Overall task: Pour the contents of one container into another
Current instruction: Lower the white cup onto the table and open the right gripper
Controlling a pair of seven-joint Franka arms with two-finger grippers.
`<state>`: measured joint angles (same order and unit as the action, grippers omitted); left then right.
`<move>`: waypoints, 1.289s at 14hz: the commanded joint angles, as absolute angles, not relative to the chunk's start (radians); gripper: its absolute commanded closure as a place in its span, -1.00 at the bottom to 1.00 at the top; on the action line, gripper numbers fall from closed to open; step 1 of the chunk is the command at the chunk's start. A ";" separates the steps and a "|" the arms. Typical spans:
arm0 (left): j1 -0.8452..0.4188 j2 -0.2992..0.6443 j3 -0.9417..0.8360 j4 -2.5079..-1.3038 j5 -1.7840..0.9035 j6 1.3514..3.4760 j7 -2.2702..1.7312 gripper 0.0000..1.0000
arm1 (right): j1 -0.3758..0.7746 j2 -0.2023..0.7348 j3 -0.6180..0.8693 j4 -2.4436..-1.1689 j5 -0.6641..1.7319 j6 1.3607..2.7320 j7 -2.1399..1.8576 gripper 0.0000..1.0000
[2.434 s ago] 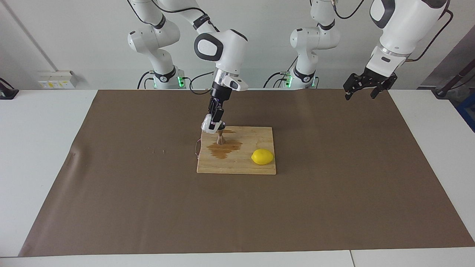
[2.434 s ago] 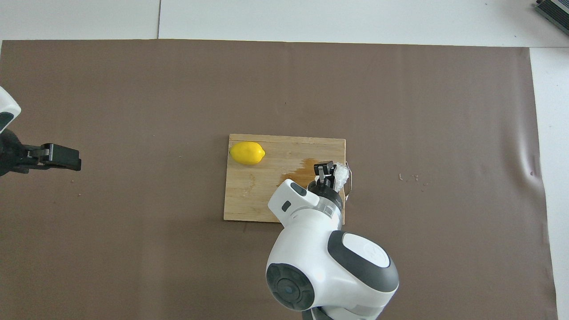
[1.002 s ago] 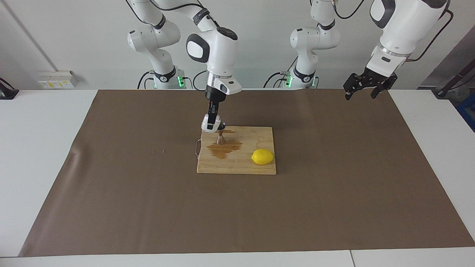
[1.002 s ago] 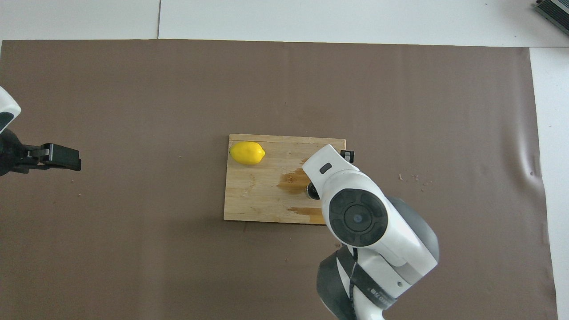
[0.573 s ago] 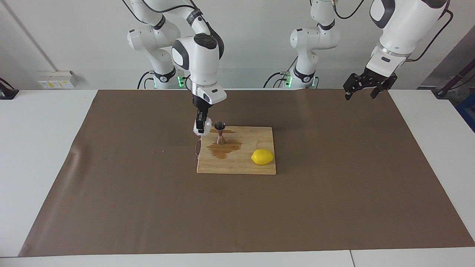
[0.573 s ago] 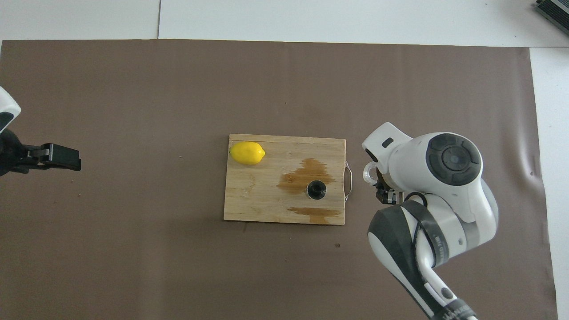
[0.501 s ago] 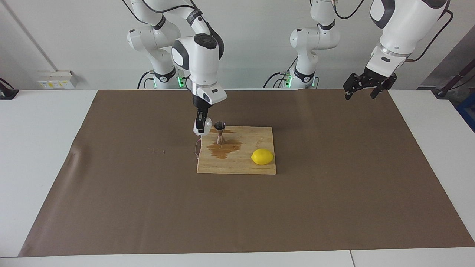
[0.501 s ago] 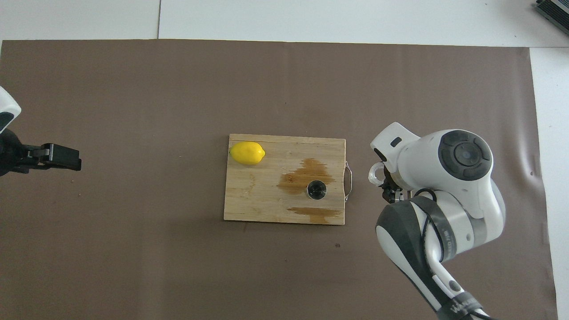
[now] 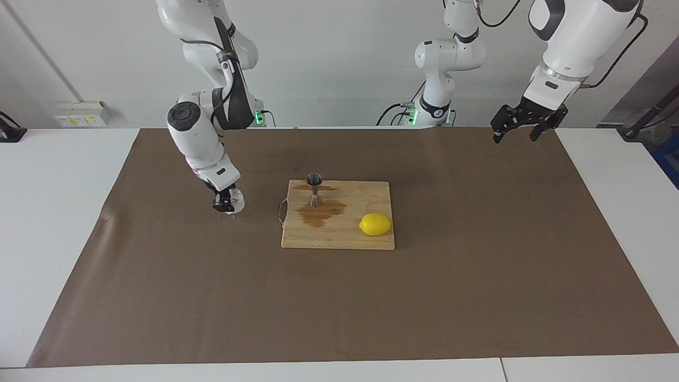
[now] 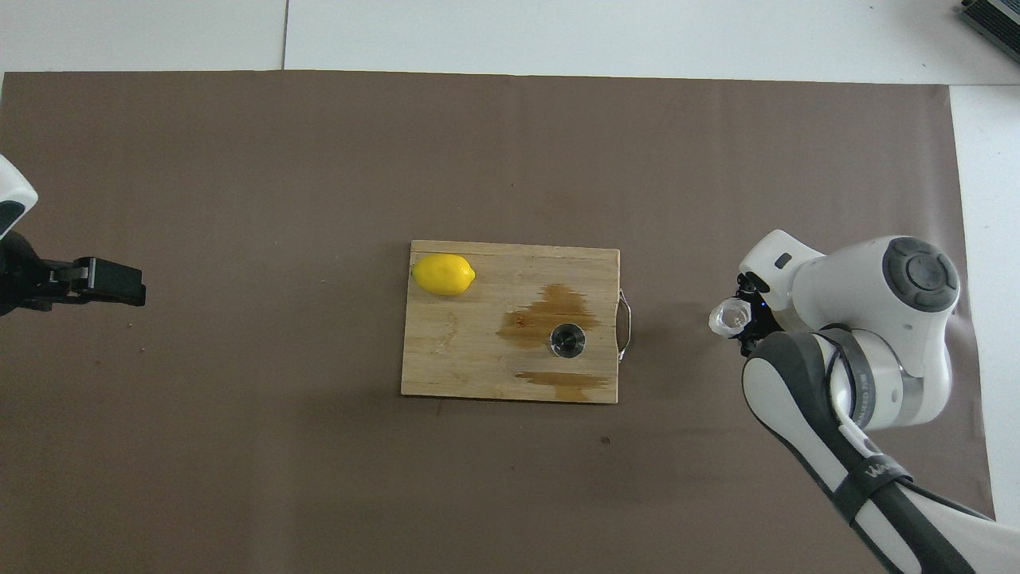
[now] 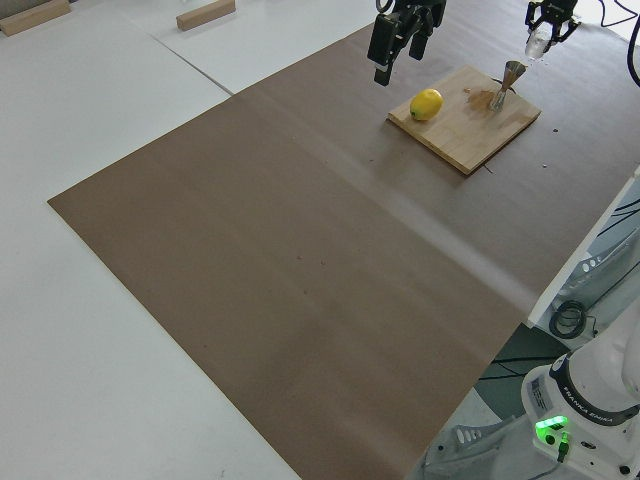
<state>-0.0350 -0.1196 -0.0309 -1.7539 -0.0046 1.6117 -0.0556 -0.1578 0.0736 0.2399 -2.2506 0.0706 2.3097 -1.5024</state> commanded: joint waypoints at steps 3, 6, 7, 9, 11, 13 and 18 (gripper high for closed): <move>-0.035 -0.129 -0.026 -1.755 -0.009 1.605 -0.040 -1.00 | -0.213 0.101 0.253 -2.306 0.127 2.411 -1.631 0.76; -0.035 -0.129 -0.026 -1.755 -0.009 1.605 -0.040 -1.00 | -0.213 0.100 0.255 -2.304 0.130 2.402 -1.628 -1.00; -0.035 -0.129 -0.026 -1.755 -0.009 1.605 -0.040 -1.00 | -0.212 0.091 0.255 -2.303 0.130 2.396 -1.626 -1.00; -0.035 -0.129 -0.026 -1.755 -0.009 1.605 -0.040 -1.00 | -0.213 0.063 0.255 -2.284 0.130 2.346 -1.621 -1.00; -0.035 -0.129 -0.026 -1.755 -0.009 1.605 -0.040 -1.00 | -0.212 0.019 0.252 -2.252 0.130 2.278 -1.574 -1.00; -0.035 -0.129 -0.026 -1.755 -0.009 1.605 -0.040 -1.00 | -0.212 -0.027 0.250 -2.194 0.129 2.171 -1.510 -1.00; -0.035 -0.129 -0.026 -1.755 -0.009 1.605 -0.040 -1.00 | -0.227 -0.045 0.247 -1.953 0.100 1.982 -1.207 -1.00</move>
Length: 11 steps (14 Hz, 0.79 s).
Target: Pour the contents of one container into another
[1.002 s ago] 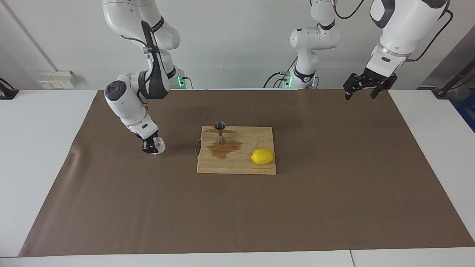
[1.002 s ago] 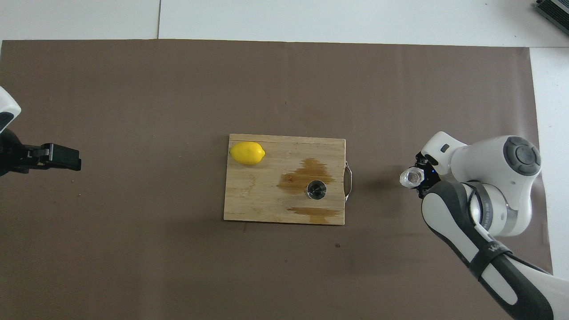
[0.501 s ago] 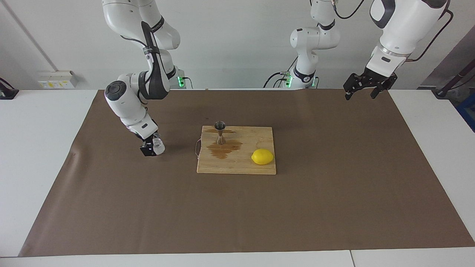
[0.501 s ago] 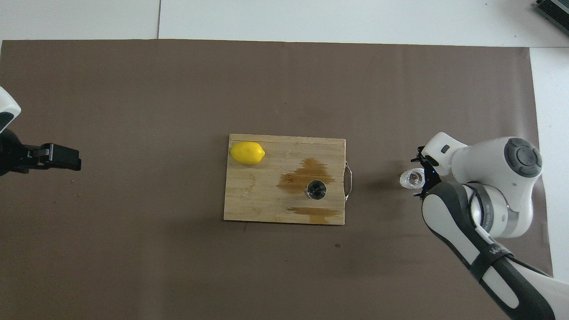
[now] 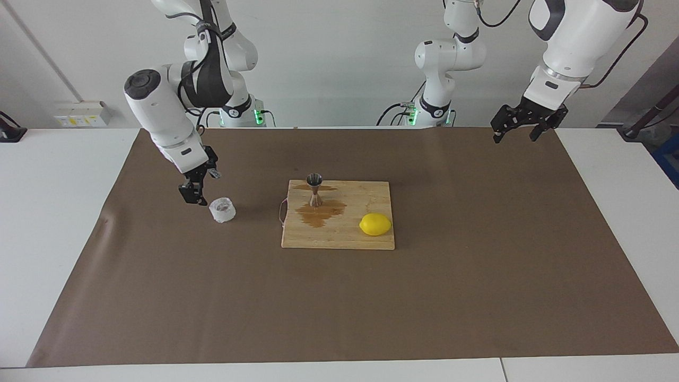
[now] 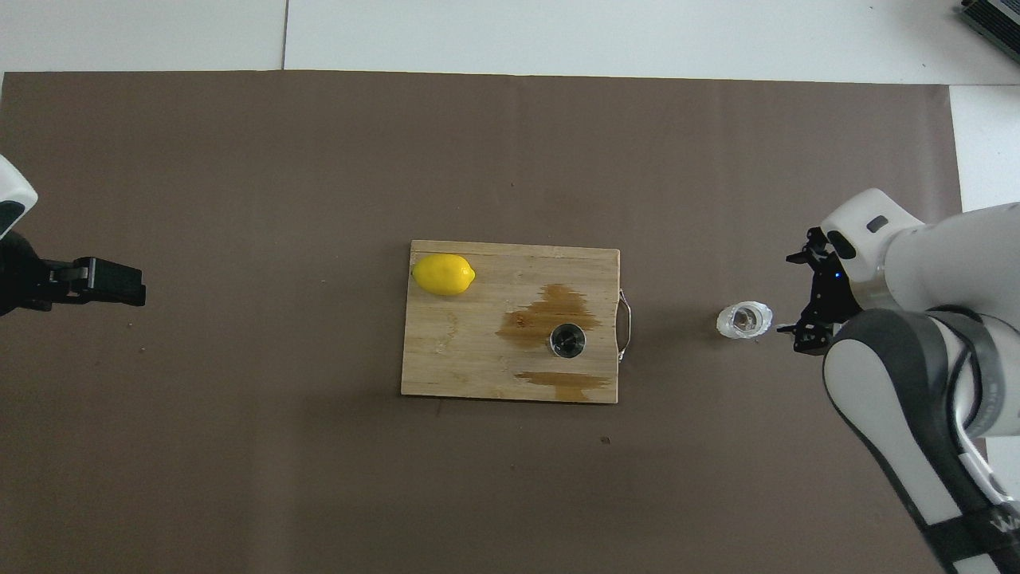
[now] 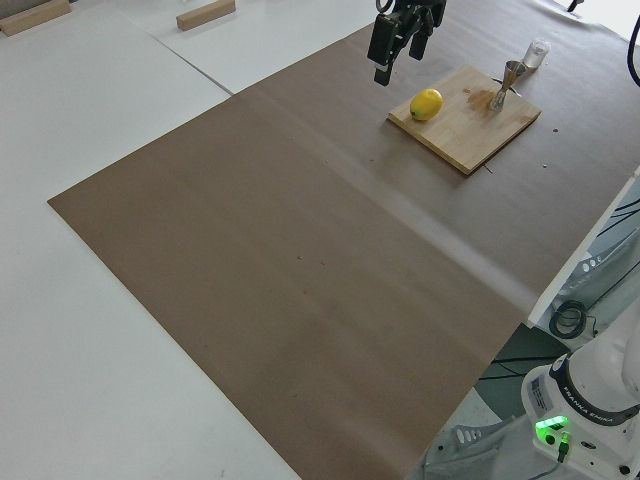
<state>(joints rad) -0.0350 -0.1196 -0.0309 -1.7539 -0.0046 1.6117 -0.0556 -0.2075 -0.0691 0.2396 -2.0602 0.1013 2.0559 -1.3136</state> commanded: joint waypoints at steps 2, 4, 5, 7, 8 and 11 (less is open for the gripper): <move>-0.035 -0.129 -0.026 -1.755 -0.009 1.605 -0.040 -1.00 | -0.213 -0.037 0.252 -1.890 0.022 1.953 -1.067 -1.00; -0.035 -0.129 -0.026 -1.755 -0.009 1.605 -0.040 -1.00 | -0.206 -0.040 0.261 -1.870 0.014 1.933 -0.927 -1.00; -0.035 -0.129 -0.026 -1.755 -0.009 1.605 -0.040 -1.00 | -0.196 -0.040 0.262 -1.853 0.005 1.915 -0.863 -1.00; -0.035 -0.129 -0.026 -1.755 -0.009 1.605 -0.040 -1.00 | -0.184 -0.040 0.262 -1.804 0.002 1.882 -0.752 -1.00; -0.035 -0.129 -0.026 -1.755 -0.009 1.605 -0.040 -1.00 | -0.183 -0.038 0.264 -1.775 -0.012 1.862 -0.676 -1.00; -0.035 -0.129 -0.026 -1.755 -0.009 1.605 -0.040 -1.00 | -0.135 -0.034 0.264 -1.729 -0.054 1.827 -0.458 -1.00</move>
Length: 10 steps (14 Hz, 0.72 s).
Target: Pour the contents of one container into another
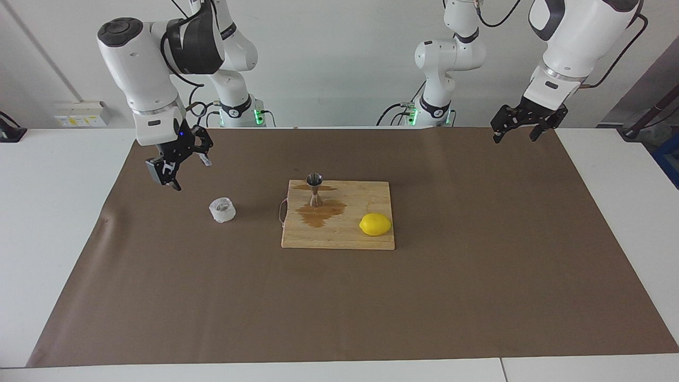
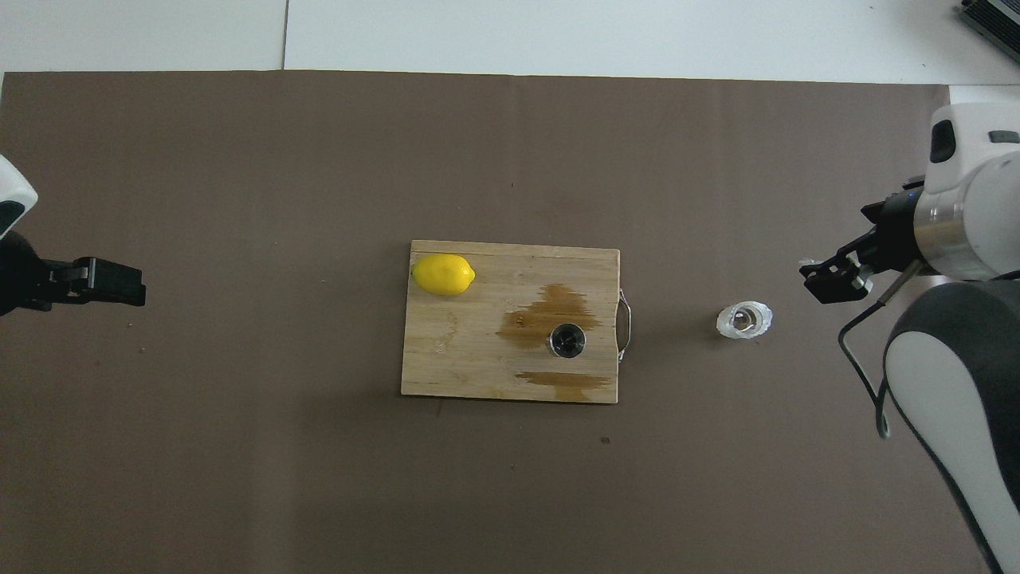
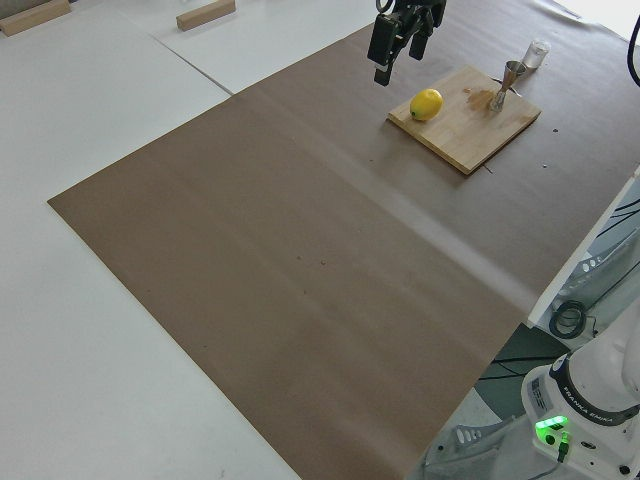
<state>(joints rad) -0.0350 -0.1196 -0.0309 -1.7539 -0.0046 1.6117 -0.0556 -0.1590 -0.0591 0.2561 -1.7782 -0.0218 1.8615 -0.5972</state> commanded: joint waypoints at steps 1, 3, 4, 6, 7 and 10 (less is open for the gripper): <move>-0.035 -0.129 -0.026 -1.755 -0.009 1.605 -0.040 -1.00 | -0.127 -0.034 0.264 -1.727 -0.057 1.827 -0.357 -1.00; -0.035 -0.129 -0.026 -1.755 -0.009 1.603 -0.040 -1.00 | -0.109 -0.034 0.264 -1.726 -0.064 1.827 -0.156 -1.00; -0.035 -0.129 -0.026 -1.755 -0.009 1.603 -0.040 -1.00 | -0.109 -0.032 0.264 -1.726 -0.063 1.825 -0.085 -1.00; -0.035 -0.129 -0.026 -1.755 -0.009 1.605 -0.040 -1.00 | -0.107 -0.031 0.264 -1.727 -0.063 1.822 0.041 -1.00; -0.035 -0.129 -0.026 -1.755 -0.009 1.605 -0.040 -1.00 | -0.106 -0.031 0.264 -1.727 -0.057 1.824 0.087 -1.00; -0.035 -0.129 -0.026 -1.755 -0.009 1.605 -0.040 -1.00 | -0.110 -0.026 0.262 -1.727 -0.048 1.824 0.165 -1.00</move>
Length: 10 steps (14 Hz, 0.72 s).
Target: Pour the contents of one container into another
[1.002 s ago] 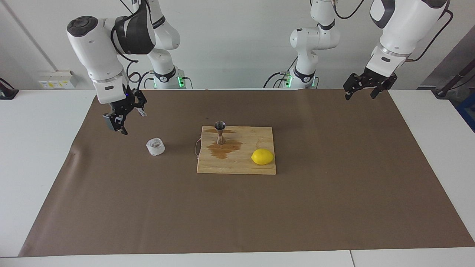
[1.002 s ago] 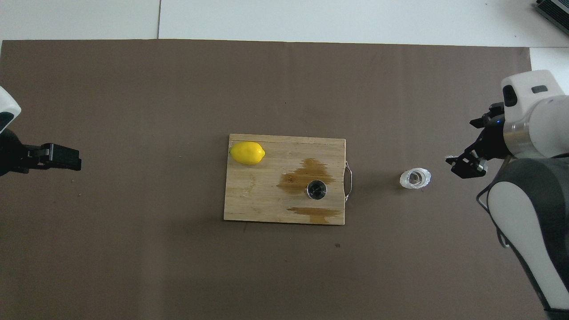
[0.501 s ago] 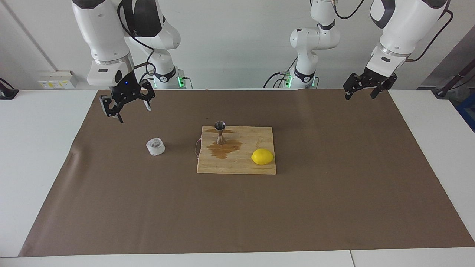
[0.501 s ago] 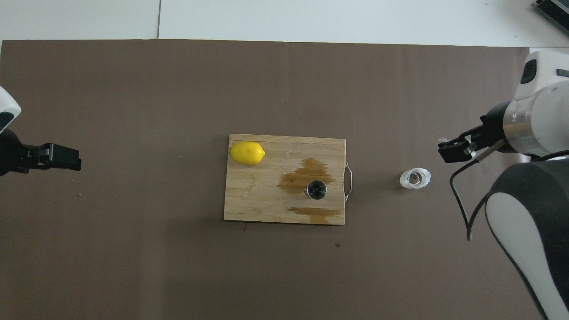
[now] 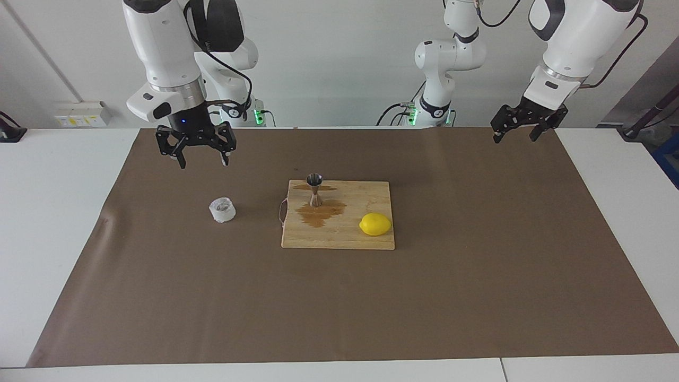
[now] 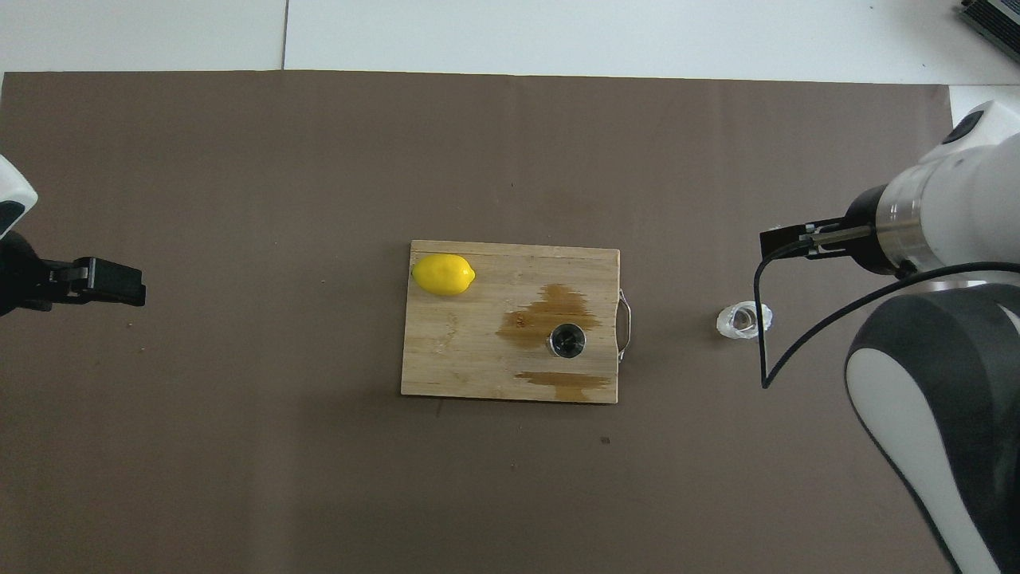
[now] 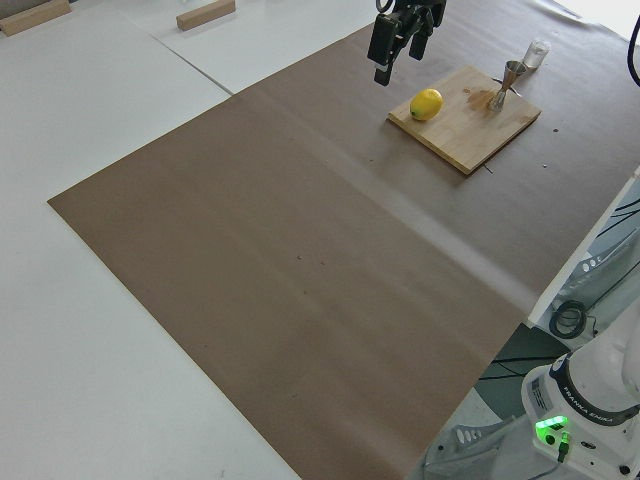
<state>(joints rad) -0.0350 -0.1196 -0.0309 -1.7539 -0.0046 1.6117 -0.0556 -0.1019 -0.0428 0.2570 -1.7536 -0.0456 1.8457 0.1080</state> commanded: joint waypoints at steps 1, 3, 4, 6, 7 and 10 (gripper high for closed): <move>-0.035 -0.129 -0.026 -1.755 -0.009 1.603 -0.040 -1.00 | -0.110 -0.026 0.262 -1.727 -0.048 1.822 0.179 -1.00; -0.035 -0.129 -0.026 -1.755 -0.009 1.605 -0.040 -1.00 | -0.120 -0.026 0.262 -1.726 -0.046 1.819 0.179 -1.00; -0.035 -0.129 -0.026 -1.755 -0.009 1.603 -0.040 -1.00 | -0.124 -0.026 0.261 -1.726 -0.043 1.819 0.179 -1.00; -0.035 -0.129 -0.026 -1.755 -0.009 1.605 -0.040 -1.00 | -0.111 -0.031 0.252 -1.727 -0.044 1.809 0.187 -1.00; -0.035 -0.129 -0.026 -1.755 -0.009 1.605 -0.040 -1.00 | -0.100 -0.032 0.247 -1.726 -0.044 1.799 0.202 -1.00; -0.035 -0.129 -0.026 -1.755 -0.009 1.605 -0.040 -1.00 | -0.080 -0.043 0.230 -1.733 -0.048 1.781 0.228 -1.00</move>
<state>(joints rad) -0.0350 -0.1196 -0.0309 -1.7539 -0.0046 1.6117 -0.0556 -0.0954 -0.0410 0.2460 -1.7463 -0.0453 1.8071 0.1968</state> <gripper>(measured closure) 0.000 0.000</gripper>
